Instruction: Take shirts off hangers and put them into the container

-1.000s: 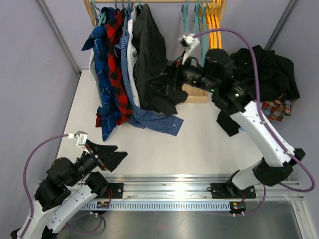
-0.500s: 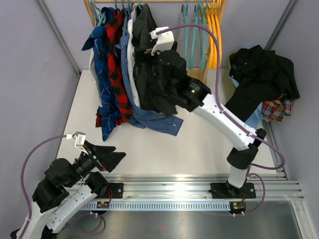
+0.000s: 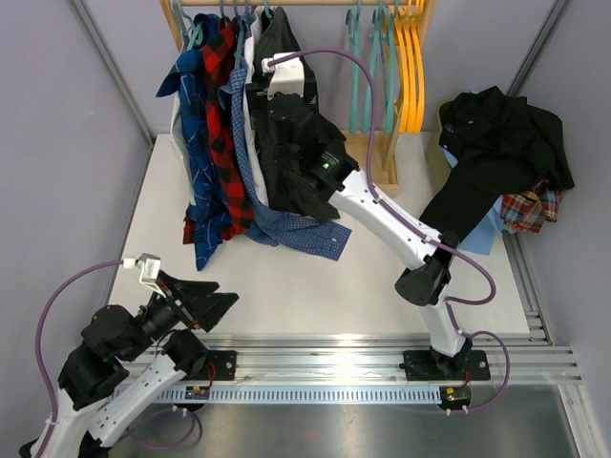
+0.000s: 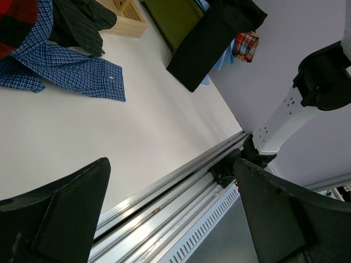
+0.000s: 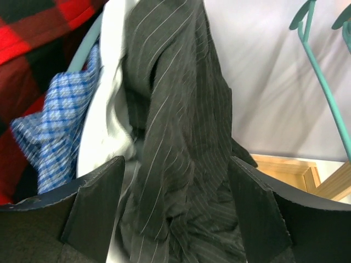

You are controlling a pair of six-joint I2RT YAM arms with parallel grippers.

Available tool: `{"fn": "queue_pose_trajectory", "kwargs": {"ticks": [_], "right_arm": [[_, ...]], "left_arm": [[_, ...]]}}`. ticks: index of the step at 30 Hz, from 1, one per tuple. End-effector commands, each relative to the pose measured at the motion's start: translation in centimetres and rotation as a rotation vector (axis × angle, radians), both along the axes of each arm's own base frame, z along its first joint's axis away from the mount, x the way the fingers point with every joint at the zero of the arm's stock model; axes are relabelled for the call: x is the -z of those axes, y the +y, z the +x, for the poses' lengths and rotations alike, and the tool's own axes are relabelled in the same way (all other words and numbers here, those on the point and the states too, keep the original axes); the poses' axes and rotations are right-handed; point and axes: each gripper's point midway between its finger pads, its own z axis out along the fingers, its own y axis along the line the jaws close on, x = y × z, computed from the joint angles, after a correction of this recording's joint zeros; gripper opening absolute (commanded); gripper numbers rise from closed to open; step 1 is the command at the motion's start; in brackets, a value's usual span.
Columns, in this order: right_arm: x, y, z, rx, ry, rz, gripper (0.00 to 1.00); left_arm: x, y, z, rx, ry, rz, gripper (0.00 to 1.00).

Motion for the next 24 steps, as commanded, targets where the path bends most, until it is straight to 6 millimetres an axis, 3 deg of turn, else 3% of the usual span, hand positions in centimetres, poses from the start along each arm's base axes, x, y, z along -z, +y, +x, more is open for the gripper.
{"fn": "queue_pose_trajectory", "kwargs": {"ticks": [1,6,7,8,10,14,18,21,24], "right_arm": [[-3.5,-2.5,1.4,0.069,-0.07,0.102,0.81],[-2.9,-4.2,4.4,0.101,-0.079,0.109,0.71],[-1.4,-4.2,5.3,0.099,-0.044,0.101,0.69],[-2.1,-4.5,5.7,0.077,-0.047,0.132,0.69],[-0.8,-5.3,7.2,0.074,-0.005,0.137,0.68],[0.7,-5.0,7.6,0.041,0.019,0.108,0.62],[0.7,-4.3,7.1,-0.023,0.018,0.095,0.54],[0.7,-3.9,6.8,-0.057,0.021,0.065,0.4],[0.3,-3.8,6.4,-0.086,0.012,0.05,0.04]], "left_arm": [[-3.3,2.4,-2.7,0.003,-0.144,-0.143,0.99],[-2.9,2.2,-2.7,0.013,-0.129,-0.146,0.99],[-3.0,2.1,-2.8,0.017,-0.13,-0.149,0.99],[-3.0,2.1,-2.8,0.018,-0.127,-0.15,0.99],[-3.1,2.1,-2.8,0.018,-0.128,-0.151,0.99],[-3.1,2.1,-2.8,0.016,-0.128,-0.151,0.99],[-3.2,2.0,-2.7,0.018,-0.129,-0.158,0.99],[-3.1,2.1,-2.7,0.016,-0.126,-0.157,0.99],[-2.9,2.0,-2.6,0.016,-0.123,-0.154,0.99]]}}
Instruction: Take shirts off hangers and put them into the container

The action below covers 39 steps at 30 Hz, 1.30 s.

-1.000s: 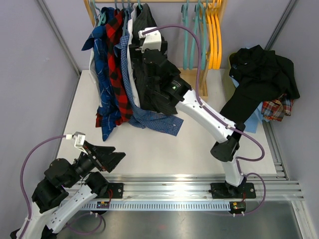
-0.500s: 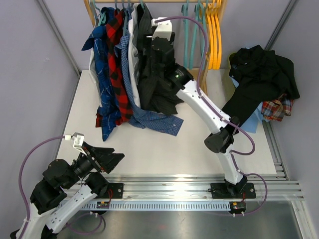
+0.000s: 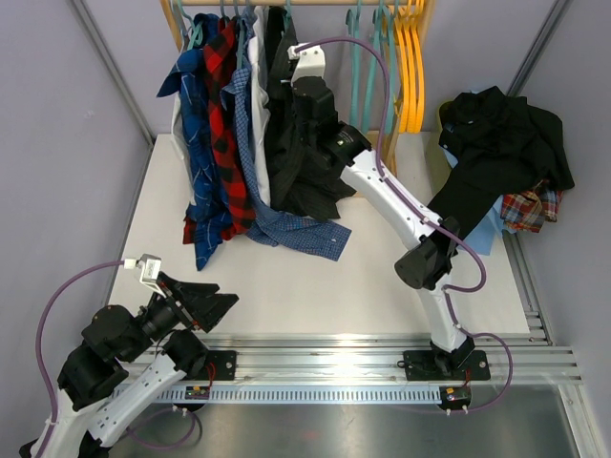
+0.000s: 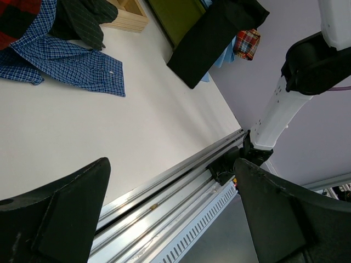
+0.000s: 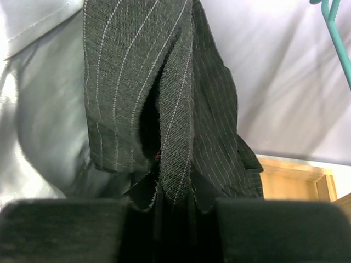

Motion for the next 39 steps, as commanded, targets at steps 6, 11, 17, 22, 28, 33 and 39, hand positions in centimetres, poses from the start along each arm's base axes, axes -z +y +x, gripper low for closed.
{"fn": "queue_pose_trajectory", "kwargs": {"ticks": [6,11,17,22,28,33,39], "right_arm": [[-6.9,-1.8,-2.8,-0.057,-0.127,0.019,0.0],[-11.1,-3.0,-3.9,-0.059,-0.255,0.023,0.0],[-17.8,-5.0,-5.1,-0.011,-0.436,0.026,0.0],[-20.2,-7.0,-7.0,0.007,-0.447,0.045,0.0],[-14.2,-8.7,-11.6,-0.046,-0.214,-0.009,0.0],[-6.4,-9.3,-19.2,-0.179,-0.049,-0.021,0.0],[2.5,-9.9,-27.6,-0.33,0.134,0.003,0.0]], "left_arm": [[-3.0,1.8,-2.3,0.015,-0.143,-0.145,0.99],[-2.7,1.7,-2.1,0.011,-0.142,-0.138,0.99],[-2.9,1.7,-2.0,0.008,-0.149,-0.142,0.99],[-2.9,1.9,-2.0,-0.002,-0.148,-0.141,0.99],[-3.4,2.0,-2.0,-0.005,-0.162,-0.148,0.99],[-4.0,1.7,-1.7,-0.004,-0.183,-0.153,0.99],[-4.8,0.2,-0.8,0.031,-0.202,-0.145,0.99]]}}
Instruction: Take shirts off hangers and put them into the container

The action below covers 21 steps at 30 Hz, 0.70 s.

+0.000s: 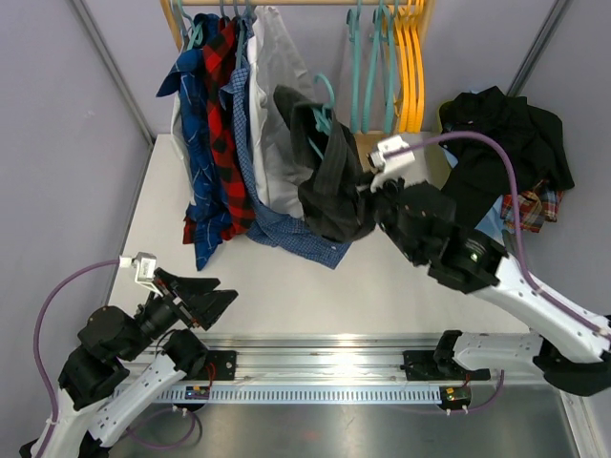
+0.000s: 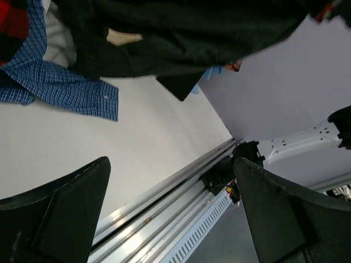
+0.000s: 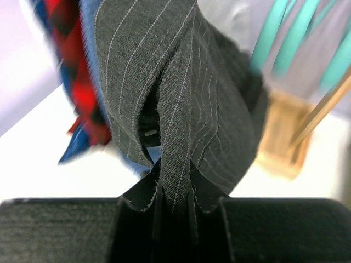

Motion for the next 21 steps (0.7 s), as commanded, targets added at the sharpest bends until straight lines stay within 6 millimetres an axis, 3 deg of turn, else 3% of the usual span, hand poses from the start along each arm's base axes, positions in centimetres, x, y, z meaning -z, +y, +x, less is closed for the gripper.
{"fn": "queue_pose_trajectory", "kwargs": {"ticks": [1,2,3,6,10,15,21], "right_arm": [[4.7,0.7,-4.1,-0.072,0.131,0.04,0.0],[5.2,0.3,-5.3,-0.083,0.164,0.069,0.0],[7.7,0.1,-6.3,-0.094,0.215,0.014,0.0],[11.2,-0.1,-9.8,-0.164,0.319,-0.019,0.0],[13.9,0.4,-13.4,-0.283,0.411,0.007,0.0],[15.8,1.1,-14.8,-0.334,0.464,0.071,0.0],[16.2,3.1,-15.2,-0.389,0.472,0.093,0.0]], "left_arm": [[-3.2,0.1,-0.9,0.035,-0.155,-0.094,0.99],[-3.6,-0.2,-0.7,0.039,-0.168,-0.099,0.99],[-3.5,-0.7,-0.3,0.047,-0.158,-0.085,0.99],[-3.8,-2.6,0.6,0.09,-0.158,-0.08,0.99],[-4.7,-5.1,1.8,0.146,-0.174,-0.119,0.99],[-4.4,-7.8,3.1,0.209,-0.157,-0.131,0.99],[-4.5,-9.8,4.4,0.235,-0.155,-0.176,0.99]]}}
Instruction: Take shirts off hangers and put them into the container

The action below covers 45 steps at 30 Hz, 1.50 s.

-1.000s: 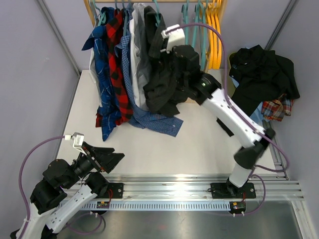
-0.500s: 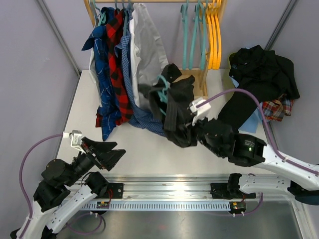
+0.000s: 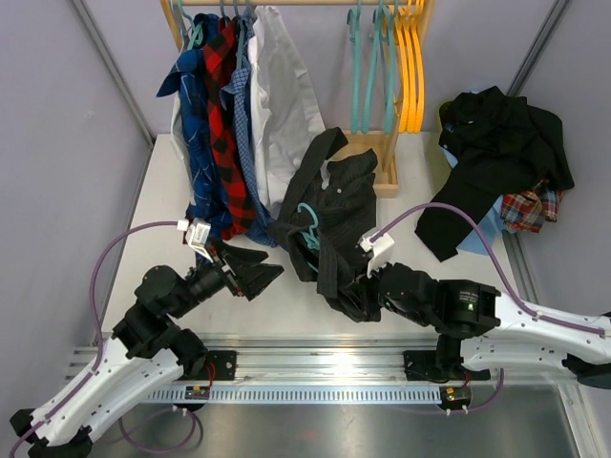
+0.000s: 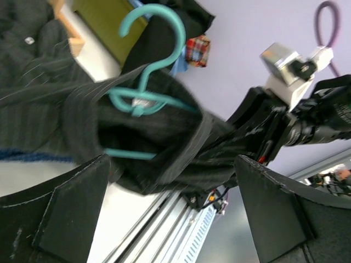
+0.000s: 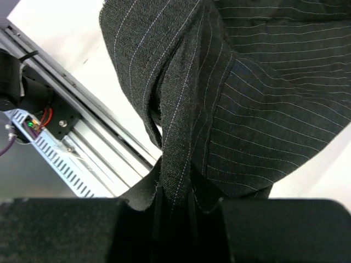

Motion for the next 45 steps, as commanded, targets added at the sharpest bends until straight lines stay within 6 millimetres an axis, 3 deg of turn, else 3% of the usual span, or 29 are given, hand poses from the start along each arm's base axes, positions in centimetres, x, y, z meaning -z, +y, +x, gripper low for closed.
{"fn": "queue_pose_trajectory", "kwargs": {"ticks": [1,6,14,27,31,32,35,38,42,45], "right_arm": [[-2.4,3.3,-1.1,-0.073,0.025,0.15,0.0],[-2.3,4.9,-2.1,-0.139,0.057,0.17,0.0],[-2.6,4.8,-3.7,-0.203,0.108,0.212,0.0],[-3.4,6.0,-5.2,-0.283,0.133,0.238,0.0],[-3.9,5.9,-5.5,-0.293,0.129,0.252,0.0],[-3.9,6.0,-5.6,-0.298,0.128,0.255,0.0],[-4.1,5.8,-5.6,-0.294,0.127,0.264,0.0],[-4.1,5.2,-5.3,-0.273,0.119,0.259,0.0],[-4.6,4.2,-4.7,-0.226,0.099,0.278,0.0],[-5.0,3.3,-4.1,-0.186,0.084,0.298,0.0]], "left_arm": [[-3.1,-1.3,-0.2,0.063,-0.096,-0.13,0.99],[-2.5,-2.5,0.7,0.058,-0.108,-0.12,0.99],[-2.8,-3.0,2.0,0.011,-0.181,-0.058,0.99],[-0.4,-4.6,4.9,-0.043,-0.216,0.03,0.99],[-0.4,-4.9,5.3,-0.051,-0.231,0.036,0.84],[-0.5,-4.8,5.5,-0.059,-0.232,0.035,0.72],[-0.5,-5.1,5.6,-0.055,-0.235,0.039,0.5],[-0.3,-5.5,5.6,-0.04,-0.228,0.044,0.37],[-0.3,-5.6,5.5,-0.033,-0.215,0.039,0.0],[-0.2,-5.5,5.6,-0.045,-0.196,0.046,0.0]]}}
